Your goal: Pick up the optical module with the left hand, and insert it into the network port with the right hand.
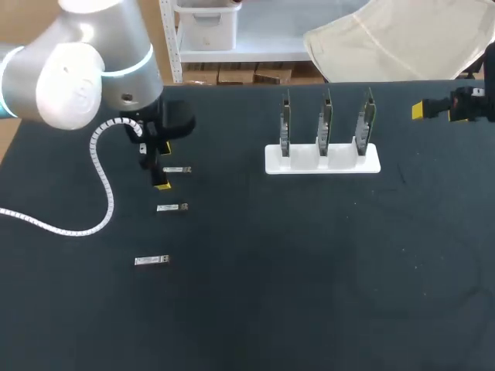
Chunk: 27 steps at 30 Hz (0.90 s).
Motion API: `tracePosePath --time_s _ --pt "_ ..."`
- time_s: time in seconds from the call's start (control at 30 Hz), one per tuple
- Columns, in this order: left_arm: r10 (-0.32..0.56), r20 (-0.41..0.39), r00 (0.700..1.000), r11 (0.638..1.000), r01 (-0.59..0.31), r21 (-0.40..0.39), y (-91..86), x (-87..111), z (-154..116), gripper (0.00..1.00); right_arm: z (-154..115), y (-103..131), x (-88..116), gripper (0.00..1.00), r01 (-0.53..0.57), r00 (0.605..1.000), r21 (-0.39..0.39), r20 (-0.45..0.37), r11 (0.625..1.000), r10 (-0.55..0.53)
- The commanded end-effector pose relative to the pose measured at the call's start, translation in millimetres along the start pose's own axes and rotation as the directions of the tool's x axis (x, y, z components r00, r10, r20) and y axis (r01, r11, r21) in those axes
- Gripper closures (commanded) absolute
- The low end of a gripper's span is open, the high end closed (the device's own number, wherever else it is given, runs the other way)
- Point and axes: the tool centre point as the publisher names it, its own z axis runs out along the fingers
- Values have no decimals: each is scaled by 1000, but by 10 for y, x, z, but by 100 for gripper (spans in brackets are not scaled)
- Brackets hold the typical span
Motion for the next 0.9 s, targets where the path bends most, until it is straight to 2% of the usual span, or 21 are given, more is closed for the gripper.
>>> tracePosePath --time_s 0.03,0.37,0.9 --pt "-1 -21 1000 1000 1 0 50 -58 19 0 -10 13 5 0 -1 1000 6 1 1000 1" --pt "14 -52 999 1000 -14 2 48 -90 57 0 -10 13 5 0 -1 1000 6 1 1000 1" --pt "-12 -66 998 999 15 40 44 -66 90 0 -10 13 5 0 -1 1000 6 1 1000 1"
